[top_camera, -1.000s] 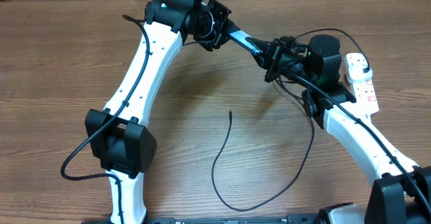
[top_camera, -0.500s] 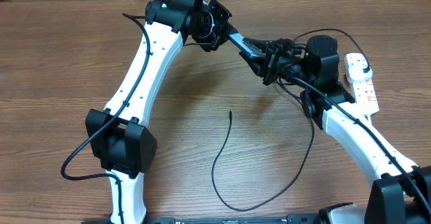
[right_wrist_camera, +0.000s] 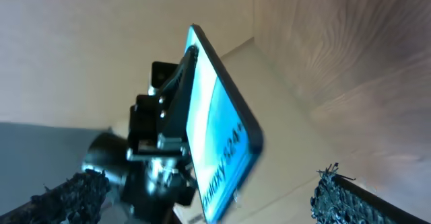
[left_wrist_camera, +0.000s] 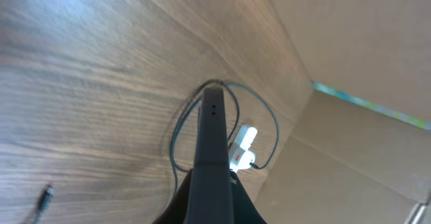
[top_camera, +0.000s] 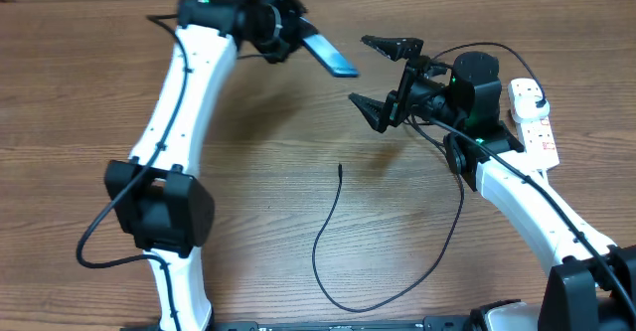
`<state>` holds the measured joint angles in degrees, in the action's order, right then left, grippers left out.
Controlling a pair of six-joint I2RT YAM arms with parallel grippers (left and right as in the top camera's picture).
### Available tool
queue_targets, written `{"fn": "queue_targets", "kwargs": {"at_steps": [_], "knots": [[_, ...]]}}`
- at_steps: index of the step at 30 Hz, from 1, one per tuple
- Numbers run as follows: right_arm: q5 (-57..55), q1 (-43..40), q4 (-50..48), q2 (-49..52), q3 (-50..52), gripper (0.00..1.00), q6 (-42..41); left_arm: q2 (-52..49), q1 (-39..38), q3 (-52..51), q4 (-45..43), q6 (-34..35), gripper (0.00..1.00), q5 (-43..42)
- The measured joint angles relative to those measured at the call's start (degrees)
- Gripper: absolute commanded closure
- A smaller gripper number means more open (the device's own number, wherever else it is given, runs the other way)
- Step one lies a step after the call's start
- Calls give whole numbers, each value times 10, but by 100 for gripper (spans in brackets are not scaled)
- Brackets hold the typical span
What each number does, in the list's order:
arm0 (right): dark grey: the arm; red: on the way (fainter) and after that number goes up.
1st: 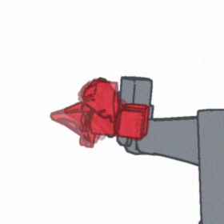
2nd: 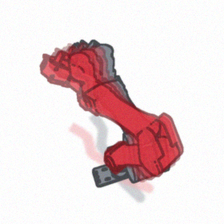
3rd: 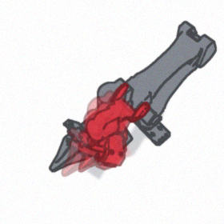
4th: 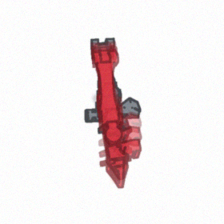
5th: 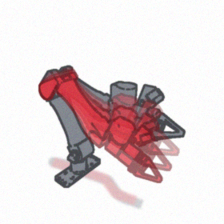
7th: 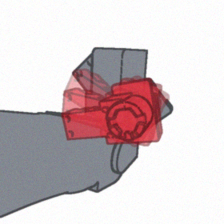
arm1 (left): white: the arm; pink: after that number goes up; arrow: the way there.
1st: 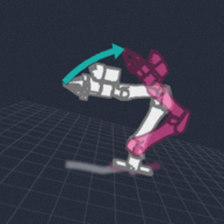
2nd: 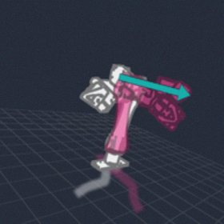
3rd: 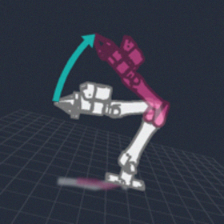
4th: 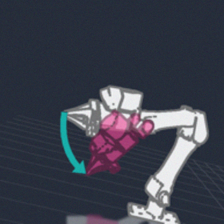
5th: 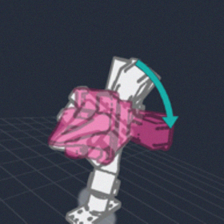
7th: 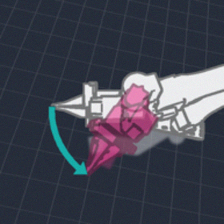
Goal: Plug charger to phone and switch on socket
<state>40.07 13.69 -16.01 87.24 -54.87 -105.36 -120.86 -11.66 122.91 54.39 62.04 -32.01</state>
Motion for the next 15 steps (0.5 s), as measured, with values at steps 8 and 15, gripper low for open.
{"fn": "queue_targets", "kwargs": {"at_steps": [8, 15], "knots": [[23, 0, 2, 0, 0, 1, 290, 0, 112, 0, 0, -176, 96, -205], [-1, 0, 312, 1, -83, 1, 479, 0, 157, 0, 0, -259, 96, -307]]}}
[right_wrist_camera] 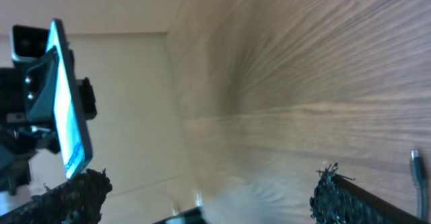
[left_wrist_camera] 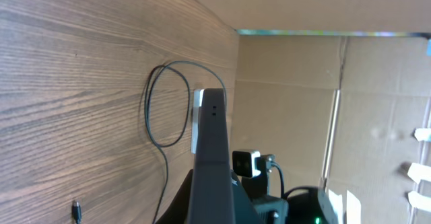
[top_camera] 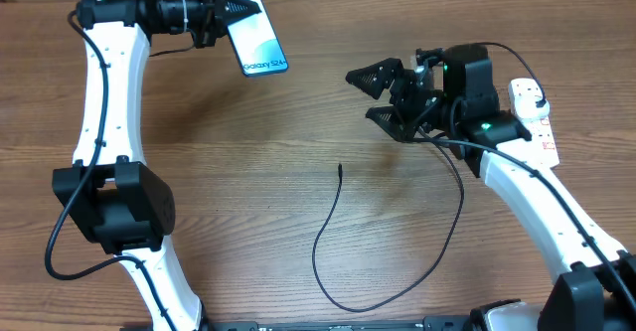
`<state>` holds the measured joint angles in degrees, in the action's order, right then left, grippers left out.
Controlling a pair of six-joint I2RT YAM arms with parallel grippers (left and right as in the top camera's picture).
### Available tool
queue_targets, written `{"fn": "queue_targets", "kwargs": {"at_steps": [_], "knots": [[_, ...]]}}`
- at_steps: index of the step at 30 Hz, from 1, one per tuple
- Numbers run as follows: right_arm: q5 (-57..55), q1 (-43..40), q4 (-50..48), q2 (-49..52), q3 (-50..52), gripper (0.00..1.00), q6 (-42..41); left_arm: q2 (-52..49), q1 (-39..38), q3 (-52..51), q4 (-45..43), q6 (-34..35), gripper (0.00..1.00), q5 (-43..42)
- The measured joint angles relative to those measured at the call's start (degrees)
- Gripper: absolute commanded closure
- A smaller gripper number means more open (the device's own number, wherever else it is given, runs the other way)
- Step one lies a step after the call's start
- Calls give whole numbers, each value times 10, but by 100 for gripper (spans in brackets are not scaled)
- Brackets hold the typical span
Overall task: Plug charger to phone and switch on socket
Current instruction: 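Move the right gripper down to the black cable's USB-C plug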
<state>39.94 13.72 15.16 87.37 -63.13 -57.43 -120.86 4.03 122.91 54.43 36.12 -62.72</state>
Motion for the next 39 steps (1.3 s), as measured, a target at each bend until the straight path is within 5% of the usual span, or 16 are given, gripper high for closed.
{"fn": "queue_targets", "kwargs": {"at_steps": [3, 11, 25, 39], "knots": [[-81, 5, 163, 0, -79, 1, 85, 0, 10, 0, 0, -17, 96, -13], [-280, 110, 305, 10, -107, 0, 186, 0, 9, 0, -2, -38, 96, -22], [-383, 208, 320, 179, -107, 1, 193, 0, 9, 0, -2, -50, 96, -22], [-389, 223, 313, 193, -99, 6, 199, 0, 9, 0, -2, -51, 96, -17]]}}
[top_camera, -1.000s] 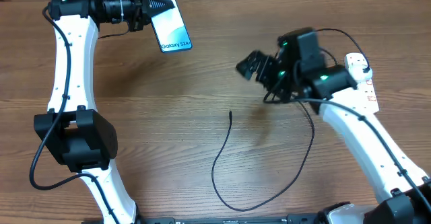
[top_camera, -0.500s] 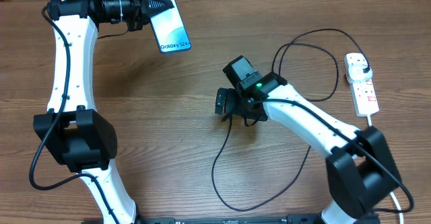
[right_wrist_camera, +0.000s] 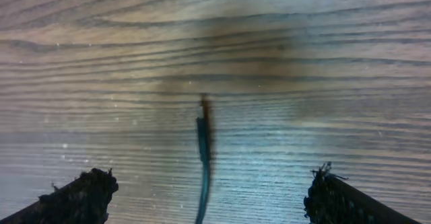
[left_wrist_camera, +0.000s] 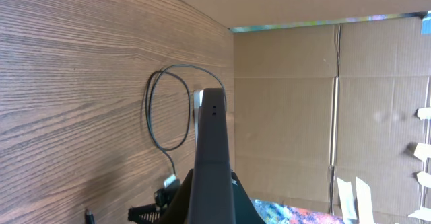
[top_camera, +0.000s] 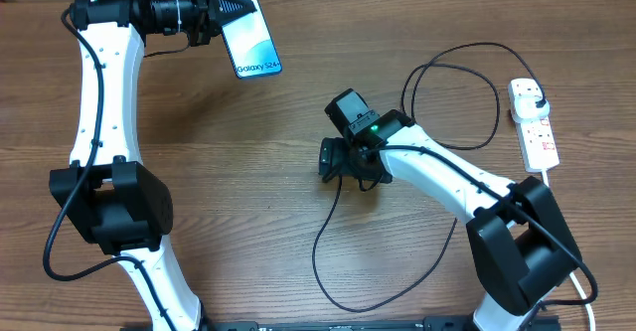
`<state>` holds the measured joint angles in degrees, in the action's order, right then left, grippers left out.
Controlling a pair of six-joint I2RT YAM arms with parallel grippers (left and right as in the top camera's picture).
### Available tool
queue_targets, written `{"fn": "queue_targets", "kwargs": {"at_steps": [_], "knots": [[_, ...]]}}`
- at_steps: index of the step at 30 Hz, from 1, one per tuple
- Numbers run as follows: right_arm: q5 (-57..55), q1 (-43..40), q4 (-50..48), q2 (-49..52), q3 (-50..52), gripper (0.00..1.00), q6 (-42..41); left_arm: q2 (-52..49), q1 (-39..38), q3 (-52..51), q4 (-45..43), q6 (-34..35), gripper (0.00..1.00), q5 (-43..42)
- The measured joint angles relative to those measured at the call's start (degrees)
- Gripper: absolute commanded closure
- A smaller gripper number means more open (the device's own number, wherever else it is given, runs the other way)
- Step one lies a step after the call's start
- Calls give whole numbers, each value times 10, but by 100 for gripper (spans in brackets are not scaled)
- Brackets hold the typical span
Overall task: Plug charger to phone and switch on socket
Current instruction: 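Move the right gripper down to the black cable's USB-C plug, then grasp the USB-C plug with the right gripper and lift it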
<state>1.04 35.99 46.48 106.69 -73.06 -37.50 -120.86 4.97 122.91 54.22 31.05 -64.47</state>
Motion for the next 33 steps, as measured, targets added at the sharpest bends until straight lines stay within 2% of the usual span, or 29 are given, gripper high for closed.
{"fn": "queue_targets", "kwargs": {"at_steps": [6, 7, 9, 11, 12, 15, 25, 27, 32, 33], "knots": [[0, 25, -5, 36, 0, 8, -1, 0, 0, 0, 0, 0, 96, 0], [0, 25, -6, 40, 0, 13, -1, 0, 0, 0, 0, 0, 96, 0], [-6, 25, -8, 45, 1, 31, -3, 0, 0, 0, 0, 0, 96, 0], [-17, 25, -13, 45, 1, 41, -7, 0, 0, 0, 0, 0, 96, 0], [-21, 25, -17, 45, 2, 49, -5, 0, 0, 0, 0, 0, 96, 0], [-26, 25, -23, 45, 2, 57, -3, 0, 0, 0, 0, 0, 96, 2], [-29, 25, -24, 63, 1, 60, -4, 0, 0, 0, 2, 0, 96, 2], [-29, 25, -25, 64, 1, 68, -4, 0, 0, 0, 2, 0, 96, 2], [-30, 25, -25, 65, 1, 96, -9, 0, 0, 0, 2, 0, 96, 2], [-30, 25, -26, 65, 1, 96, -9, 0, 0, 0, 2, 0, 96, 2]]}}
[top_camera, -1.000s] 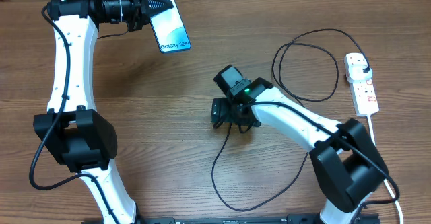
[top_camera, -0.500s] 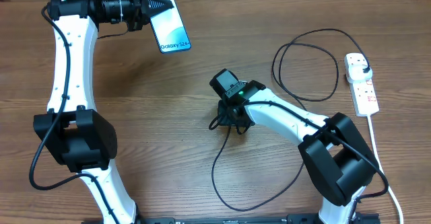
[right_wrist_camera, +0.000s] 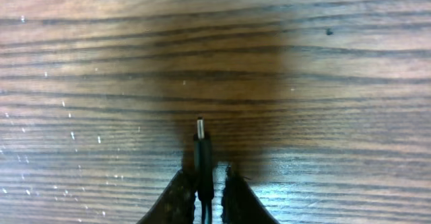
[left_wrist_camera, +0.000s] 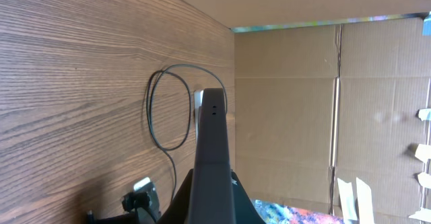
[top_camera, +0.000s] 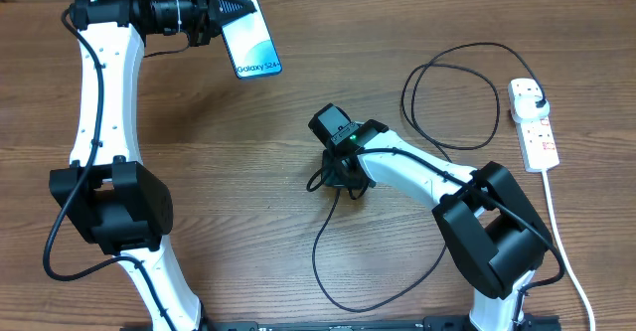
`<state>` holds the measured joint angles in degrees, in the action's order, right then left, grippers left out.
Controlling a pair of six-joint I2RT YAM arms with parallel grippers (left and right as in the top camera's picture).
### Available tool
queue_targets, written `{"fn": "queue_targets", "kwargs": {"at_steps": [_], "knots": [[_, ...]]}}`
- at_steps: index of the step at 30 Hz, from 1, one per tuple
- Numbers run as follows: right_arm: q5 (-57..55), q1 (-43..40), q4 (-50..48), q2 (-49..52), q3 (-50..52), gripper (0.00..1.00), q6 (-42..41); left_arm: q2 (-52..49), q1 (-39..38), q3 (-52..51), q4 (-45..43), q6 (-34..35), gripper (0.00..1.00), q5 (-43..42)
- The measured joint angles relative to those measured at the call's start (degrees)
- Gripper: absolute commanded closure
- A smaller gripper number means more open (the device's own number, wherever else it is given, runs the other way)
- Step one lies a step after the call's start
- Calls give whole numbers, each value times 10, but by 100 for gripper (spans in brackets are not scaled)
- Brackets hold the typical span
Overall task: Plug charger to phone and switch on socket
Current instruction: 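Grasp the USB-C plug with the right gripper and lift it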
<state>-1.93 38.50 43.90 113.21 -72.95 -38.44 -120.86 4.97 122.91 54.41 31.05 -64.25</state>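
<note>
The phone (top_camera: 250,31), its blue screen facing up, is held in the air at the back left with my left gripper (top_camera: 217,13) shut on it. The left wrist view shows the phone (left_wrist_camera: 213,150) edge-on. The black charger cable (top_camera: 320,256) lies on the wooden table (top_camera: 248,222). Its plug end (right_wrist_camera: 202,146) lies between the fingers of my right gripper (right_wrist_camera: 204,175), which is down on the table at the centre (top_camera: 335,177) and shut on the plug. The white socket strip (top_camera: 533,124) lies at the right edge.
The cable makes a loop (top_camera: 449,82) at the back right and a long curve toward the front edge. Cardboard walls (left_wrist_camera: 289,116) stand behind the table.
My right gripper's fingers stood wide apart above the plug; now they are shut on it at the table. The wrist has shifted slightly left. The left arm and phone have not moved.
The left gripper first held the phone near the back centre, close to the open right gripper. Then the phone was at the back left. The right gripper was then open over the plug at the centre, and now grips it.
</note>
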Motion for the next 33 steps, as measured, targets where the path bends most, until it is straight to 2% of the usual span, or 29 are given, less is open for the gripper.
{"fn": "queue_targets", "kwargs": {"at_steps": [11, 15, 19, 25, 30, 33], "knots": [[30, -5, -2, 1, 0, 96, -3, 0, 0, 0, 0, 0, 96, 0], [154, -33, -23, 3, -12, 96, 47, 0, 0, 0, -2, 0, 96, 0], [337, -76, -103, 2, -24, 96, 106, 0, 0, 0, -17, 0, 96, -1], [571, -134, -226, -2, -29, 96, 124, 0, 0, 0, -86, 10, 96, -24], [698, -145, -340, -5, -31, 96, 97, 0, 0, 0, -139, 37, 96, -44], [749, -145, -465, -6, -30, 96, 23, 0, 0, 0, -175, 62, 96, -52]]}}
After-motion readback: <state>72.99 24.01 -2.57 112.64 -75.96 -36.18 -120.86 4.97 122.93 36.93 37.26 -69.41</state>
